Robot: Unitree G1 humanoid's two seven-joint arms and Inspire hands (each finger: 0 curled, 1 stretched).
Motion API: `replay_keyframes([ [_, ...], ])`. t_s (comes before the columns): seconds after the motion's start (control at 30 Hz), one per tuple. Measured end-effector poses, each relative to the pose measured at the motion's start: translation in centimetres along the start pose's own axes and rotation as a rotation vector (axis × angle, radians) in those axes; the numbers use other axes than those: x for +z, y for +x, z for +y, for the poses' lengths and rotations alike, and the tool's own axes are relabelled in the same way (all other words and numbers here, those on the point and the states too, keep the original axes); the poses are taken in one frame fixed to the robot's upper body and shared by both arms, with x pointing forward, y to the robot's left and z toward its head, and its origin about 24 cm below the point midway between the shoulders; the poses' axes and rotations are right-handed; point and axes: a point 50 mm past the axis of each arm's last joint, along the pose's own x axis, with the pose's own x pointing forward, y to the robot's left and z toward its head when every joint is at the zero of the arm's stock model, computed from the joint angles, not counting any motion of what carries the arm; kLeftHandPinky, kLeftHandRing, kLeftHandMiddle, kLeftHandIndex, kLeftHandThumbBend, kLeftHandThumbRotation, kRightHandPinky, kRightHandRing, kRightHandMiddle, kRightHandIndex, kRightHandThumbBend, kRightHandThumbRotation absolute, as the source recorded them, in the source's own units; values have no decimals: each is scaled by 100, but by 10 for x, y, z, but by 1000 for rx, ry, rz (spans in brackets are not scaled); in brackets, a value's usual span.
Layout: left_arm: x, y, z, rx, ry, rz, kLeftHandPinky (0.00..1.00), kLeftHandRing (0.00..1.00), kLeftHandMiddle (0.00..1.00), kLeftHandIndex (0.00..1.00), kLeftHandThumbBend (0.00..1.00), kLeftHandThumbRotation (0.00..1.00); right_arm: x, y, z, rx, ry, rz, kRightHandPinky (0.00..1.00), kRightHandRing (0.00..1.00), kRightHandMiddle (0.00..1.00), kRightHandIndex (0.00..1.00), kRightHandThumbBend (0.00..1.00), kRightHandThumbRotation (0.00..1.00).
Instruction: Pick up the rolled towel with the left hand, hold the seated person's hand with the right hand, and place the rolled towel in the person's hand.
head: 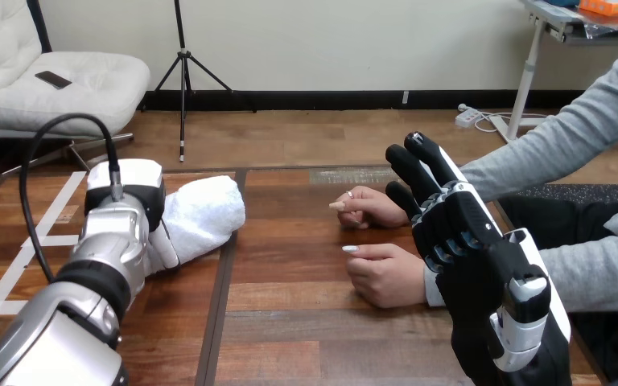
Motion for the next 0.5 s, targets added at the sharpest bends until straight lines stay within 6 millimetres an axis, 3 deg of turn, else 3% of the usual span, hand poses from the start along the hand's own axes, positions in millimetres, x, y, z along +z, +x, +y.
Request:
replay_keyframes([
  [0.2, 1, 0, 2, 2, -4, -2, 75, 80, 81, 78, 92, 17, 0, 0, 0, 0, 0, -1, 100, 99, 94, 94, 93, 100],
  [0.23, 1, 0, 2, 2, -5, -2, 68, 76, 79, 75, 92, 15, 0, 0, 0, 0, 0, -1, 100, 99, 94, 94, 93, 100],
  [0.5, 1, 0, 1, -2, -25, 1, 45, 60, 67, 64, 92, 11, 1, 0, 0, 2, -1, -5, 100, 99, 94, 94, 92, 100],
])
